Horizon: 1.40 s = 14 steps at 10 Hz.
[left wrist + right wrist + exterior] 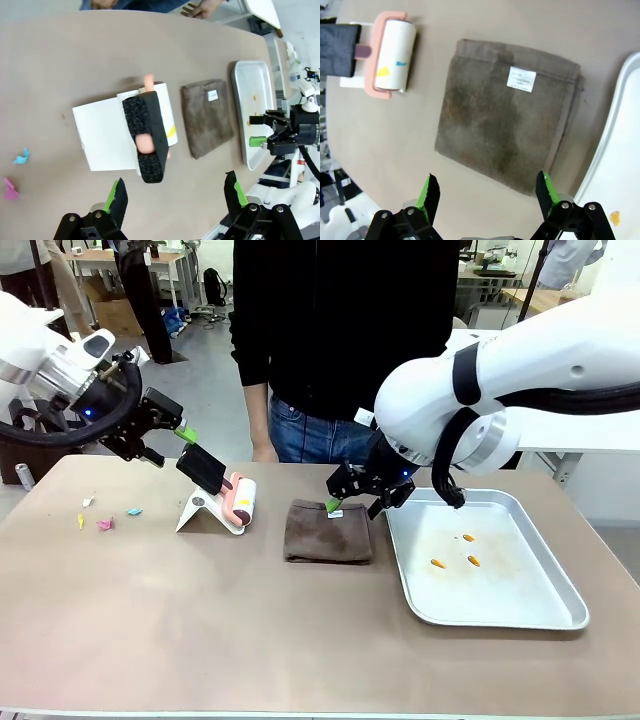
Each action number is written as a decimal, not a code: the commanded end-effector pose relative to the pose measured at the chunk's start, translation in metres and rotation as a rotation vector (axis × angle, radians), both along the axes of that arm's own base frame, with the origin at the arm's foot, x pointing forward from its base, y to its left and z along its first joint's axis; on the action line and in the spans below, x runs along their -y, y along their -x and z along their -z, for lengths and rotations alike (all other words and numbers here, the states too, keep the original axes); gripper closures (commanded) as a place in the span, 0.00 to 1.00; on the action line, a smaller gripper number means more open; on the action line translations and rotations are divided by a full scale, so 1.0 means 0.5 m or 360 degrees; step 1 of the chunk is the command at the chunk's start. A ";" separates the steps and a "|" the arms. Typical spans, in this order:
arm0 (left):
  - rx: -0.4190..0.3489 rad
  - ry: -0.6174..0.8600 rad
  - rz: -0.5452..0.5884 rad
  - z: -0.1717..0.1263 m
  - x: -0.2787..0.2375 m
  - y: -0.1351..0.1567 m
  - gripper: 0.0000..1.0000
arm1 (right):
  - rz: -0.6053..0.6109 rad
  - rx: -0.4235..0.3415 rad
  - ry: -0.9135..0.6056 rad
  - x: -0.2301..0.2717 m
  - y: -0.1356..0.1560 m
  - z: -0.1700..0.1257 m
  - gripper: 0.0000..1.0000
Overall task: Clean the surface of the table.
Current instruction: Hold the Lint Roller with your left hand and the towel with your right hand.
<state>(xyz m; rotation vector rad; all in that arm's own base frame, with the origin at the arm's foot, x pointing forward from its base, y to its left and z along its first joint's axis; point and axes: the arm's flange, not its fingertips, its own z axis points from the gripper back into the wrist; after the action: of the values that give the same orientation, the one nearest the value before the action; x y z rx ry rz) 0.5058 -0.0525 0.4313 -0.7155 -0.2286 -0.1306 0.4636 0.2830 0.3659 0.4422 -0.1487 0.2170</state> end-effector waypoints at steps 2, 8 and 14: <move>-0.0015 -0.0059 0.0001 0.006 0.004 0.001 0.00 | 0.0028 0.0013 0.0018 -0.032 -0.014 -0.002 0.00; -0.0031 -0.0062 -0.0039 0.054 0.023 -0.011 0.00 | 0.0227 0.0010 0.0421 -0.076 -0.048 0.042 0.00; 0.0005 -0.0008 -0.0059 0.076 0.039 -0.018 0.00 | 0.0371 0.0003 0.0556 -0.098 -0.066 0.082 0.00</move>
<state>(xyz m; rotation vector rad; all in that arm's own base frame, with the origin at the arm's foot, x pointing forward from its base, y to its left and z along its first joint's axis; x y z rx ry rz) 0.5144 -0.0673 0.3999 -0.6970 -0.2086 -0.0961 0.4913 0.3210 0.3267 0.1057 -0.1526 0.0575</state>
